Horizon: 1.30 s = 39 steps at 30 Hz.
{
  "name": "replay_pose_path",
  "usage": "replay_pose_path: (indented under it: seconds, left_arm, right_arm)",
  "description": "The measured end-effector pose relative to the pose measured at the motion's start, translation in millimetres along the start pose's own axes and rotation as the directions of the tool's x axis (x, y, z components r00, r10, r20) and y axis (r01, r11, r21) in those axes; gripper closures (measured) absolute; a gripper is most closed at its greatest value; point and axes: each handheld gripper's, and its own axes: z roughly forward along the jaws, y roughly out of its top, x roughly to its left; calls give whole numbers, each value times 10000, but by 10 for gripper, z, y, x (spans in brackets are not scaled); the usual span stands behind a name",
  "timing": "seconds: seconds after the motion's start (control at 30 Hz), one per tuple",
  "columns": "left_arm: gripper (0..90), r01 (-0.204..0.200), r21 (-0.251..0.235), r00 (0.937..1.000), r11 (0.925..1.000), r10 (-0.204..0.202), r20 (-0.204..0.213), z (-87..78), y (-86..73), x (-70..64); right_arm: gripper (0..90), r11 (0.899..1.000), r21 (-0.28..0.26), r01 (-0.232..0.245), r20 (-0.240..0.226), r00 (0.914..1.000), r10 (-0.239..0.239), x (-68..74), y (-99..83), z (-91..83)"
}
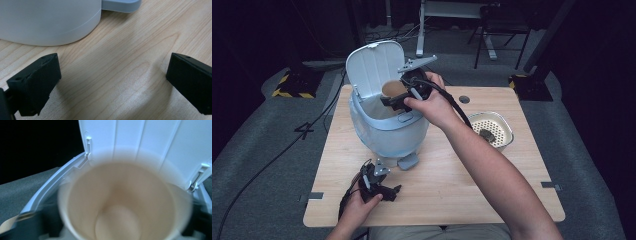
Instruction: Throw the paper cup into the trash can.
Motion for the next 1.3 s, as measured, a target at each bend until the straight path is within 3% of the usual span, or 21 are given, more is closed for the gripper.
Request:
replay_pose_path:
  seconds: [0.07, 0.13, 0.2, 0.27, 0.43, 0.7, 0.87, 1.0, 1.3]
  left_arm:
    - [2, -3, 2, 10000, 10000, 3, -2, 0, 0, 0]
    - [2, -3, 3, 10000, 10000, 3, -4, 0, 0, 0]
    - [2, 1, 1, 10000, 10000, -1, -2, 0, 0, 0]
    - [2, -6, 6, 10000, 10000, 6, -1, 0, 0, 0]
    - [2, -6, -2, 10000, 10000, 6, -3, 0, 0, 0]
    - [2, -210, 22, 9996, 9998, 209, 183, -20, -19, 31]
    - [3, -444, 10, 9988, 9990, 444, 188, -60, -59, 84]
    - [2, -203, 9, 9997, 9998, 202, 168, -83, -88, 102]
    - [3, -224, 36, 9996, 9997, 223, 196, -101, -107, 105]
  right_arm:
    - [205, 9996, -219, -151, 135, 9998, 154, -5, 16, -14]
    - [128, 9992, -368, -148, 143, 9998, 154, -12, 29, -51]
    - [182, 9987, -491, -123, 207, 9997, 133, -25, 41, -115]
    - [143, 9982, -598, -36, 252, 9997, 51, -35, 44, -187]
    - [156, 9976, -621, 301, 181, 9994, -290, -42, 10, -399]
    - [161, 9969, -710, 331, 320, 9990, -309, -66, -137, -804]
    - [163, 9973, -693, 241, 416, 9989, -213, -90, -319, -1084]
    - [164, 9968, -770, 196, 449, 9989, -162, -118, -479, -1325]
    - [190, 9984, -477, 314, 619, 9977, -284, -149, -965, -1833]
